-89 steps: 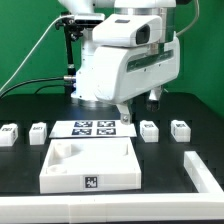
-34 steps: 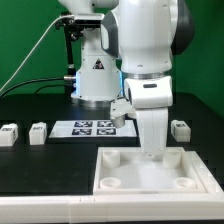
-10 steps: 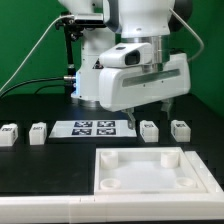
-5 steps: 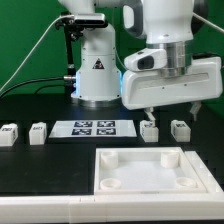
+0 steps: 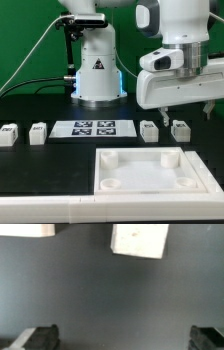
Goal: Assemble one leg
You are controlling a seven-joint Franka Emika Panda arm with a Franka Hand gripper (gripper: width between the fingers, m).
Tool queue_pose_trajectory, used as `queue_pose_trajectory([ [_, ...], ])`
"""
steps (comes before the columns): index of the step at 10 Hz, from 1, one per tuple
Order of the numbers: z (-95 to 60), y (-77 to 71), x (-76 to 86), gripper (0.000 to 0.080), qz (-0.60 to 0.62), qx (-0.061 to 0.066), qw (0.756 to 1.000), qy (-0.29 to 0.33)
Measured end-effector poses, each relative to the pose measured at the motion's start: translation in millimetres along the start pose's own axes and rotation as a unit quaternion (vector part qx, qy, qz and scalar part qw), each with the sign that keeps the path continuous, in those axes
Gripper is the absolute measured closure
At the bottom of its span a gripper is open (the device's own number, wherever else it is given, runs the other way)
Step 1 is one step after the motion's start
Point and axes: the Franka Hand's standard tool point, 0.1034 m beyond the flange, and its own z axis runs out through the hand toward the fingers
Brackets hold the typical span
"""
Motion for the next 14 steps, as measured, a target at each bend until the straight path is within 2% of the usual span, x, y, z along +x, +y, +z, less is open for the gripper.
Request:
queue_pose_trajectory([
  [1, 1.2, 3.2, -9.9, 0.0151, -0.004, -0.009, 0.998, -0.062],
  [2, 0.5, 4.4, -9.7, 0.0151, 0.006, -0.01, 0.993, -0.119],
  [3, 7.3, 3.5, -15.2, 0.0151, 0.046, -0.001, 0.984, -0.172],
  [5, 10.0, -4.6, -29.2, 0.0151, 0.065, -0.005, 0.96, -0.274],
  [7, 17.0, -3.7, -35.5, 0.0151, 0.066, -0.005, 0.934, -0.351],
  [9, 27.6, -6.1, -40.6, 0.0151, 0.062, -0.005, 0.913, -0.404],
  [11, 38.0, -7.1, -43.3, 0.0151, 0.062, -0.005, 0.918, -0.392],
  [14, 46.5, -13.4, -49.9, 0.0151, 0.058, -0.009, 0.912, -0.406],
])
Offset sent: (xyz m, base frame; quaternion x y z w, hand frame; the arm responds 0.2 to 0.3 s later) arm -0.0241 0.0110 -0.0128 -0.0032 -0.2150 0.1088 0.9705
